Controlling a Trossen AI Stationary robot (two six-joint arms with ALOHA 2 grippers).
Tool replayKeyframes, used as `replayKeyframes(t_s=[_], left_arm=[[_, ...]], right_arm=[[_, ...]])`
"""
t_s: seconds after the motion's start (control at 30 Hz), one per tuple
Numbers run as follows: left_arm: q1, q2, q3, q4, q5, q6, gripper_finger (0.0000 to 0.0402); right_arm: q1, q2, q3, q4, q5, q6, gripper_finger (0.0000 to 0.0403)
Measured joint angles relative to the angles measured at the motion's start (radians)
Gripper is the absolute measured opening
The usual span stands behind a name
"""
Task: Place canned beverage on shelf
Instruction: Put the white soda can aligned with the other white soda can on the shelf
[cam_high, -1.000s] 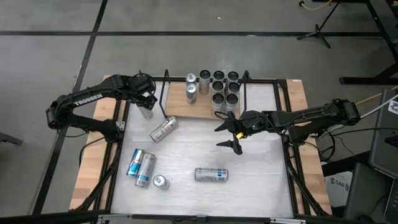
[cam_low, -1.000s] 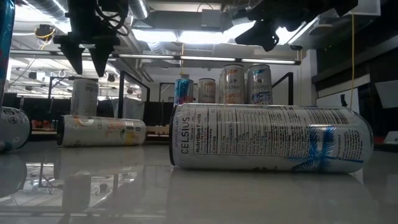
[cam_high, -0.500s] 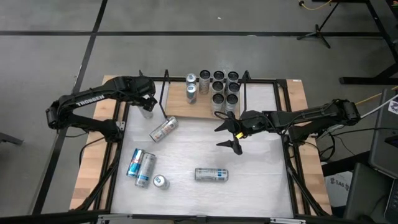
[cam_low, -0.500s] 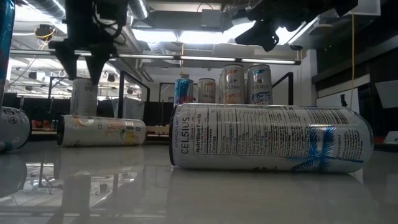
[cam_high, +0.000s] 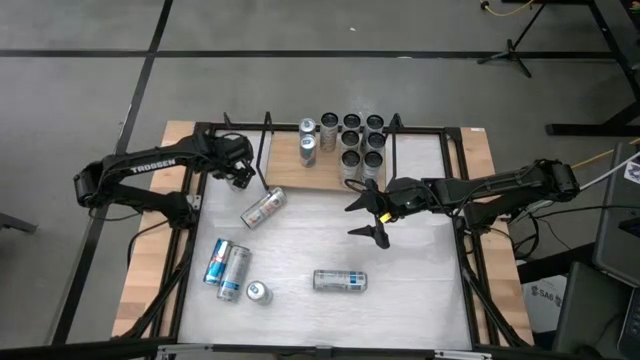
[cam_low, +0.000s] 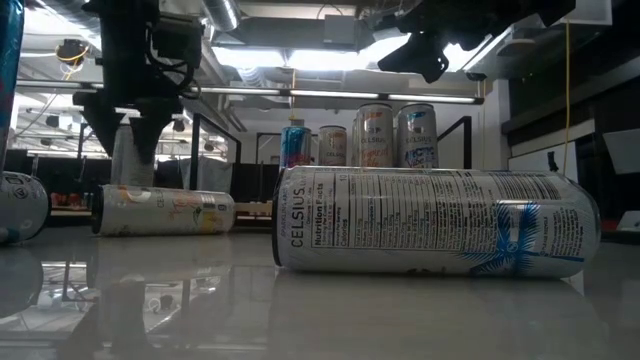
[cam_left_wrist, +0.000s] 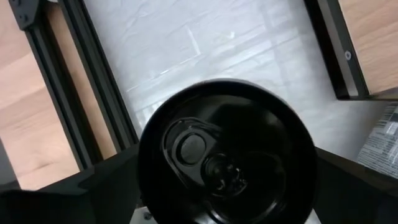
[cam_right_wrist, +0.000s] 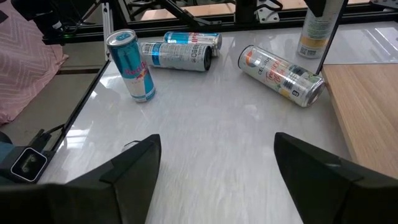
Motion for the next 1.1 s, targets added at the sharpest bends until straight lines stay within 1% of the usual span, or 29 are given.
replayKeyframes(t_s=[0.13, 0.27, 0.37, 0.5, 0.6, 0.73, 0.9, 1.1], left_arm=[[0.0, 0.0, 0.0, 0.007, -0.006, -0.022, 0.0374], [0.0, 0.0, -0.001, 0.031, -0.008, -0.042, 0.0349], [0.0, 0.0, -0.001, 0.048, -0.01, -0.042, 0.032], [0.0, -0.002, -0.001, 0.057, -0.01, -0.043, 0.0268], [0.0, 0.0, 0.015, 0.036, -0.001, -0.043, 0.0234], [-0.003, 0.0, 0.093, -0.023, 0.005, -0.043, 0.0233], [-0.021, 0.0, 0.238, -0.138, 0.01, -0.043, 0.0233], [-0.078, -0.001, 0.439, -0.223, 0.087, -0.094, 0.0234]], right_arm=[[0.0, 0.0, 0.0, 0.0, 0.0, 0.0, 0.0303], [0.0, 0.0, 0.0, 0.0, 0.0, 0.0, 0.0303], [0.0, 0.0, 0.0, 0.0, 0.0, 0.0, 0.0303], [0.0, 0.0, 0.0, 0.0, 0.0, 0.0, 0.0303], [0.0, 0.0, 0.0, 0.0, 0.0, 0.0, 0.0303], [0.0, 0.0, 0.0, 0.0, 0.0, 0.0, 0.0303], [0.0, 0.0, 0.0, 0.0, 0.0, 0.0, 0.0303], [0.0, 0.0, 0.0, 0.0, 0.0, 0.0, 0.0303]])
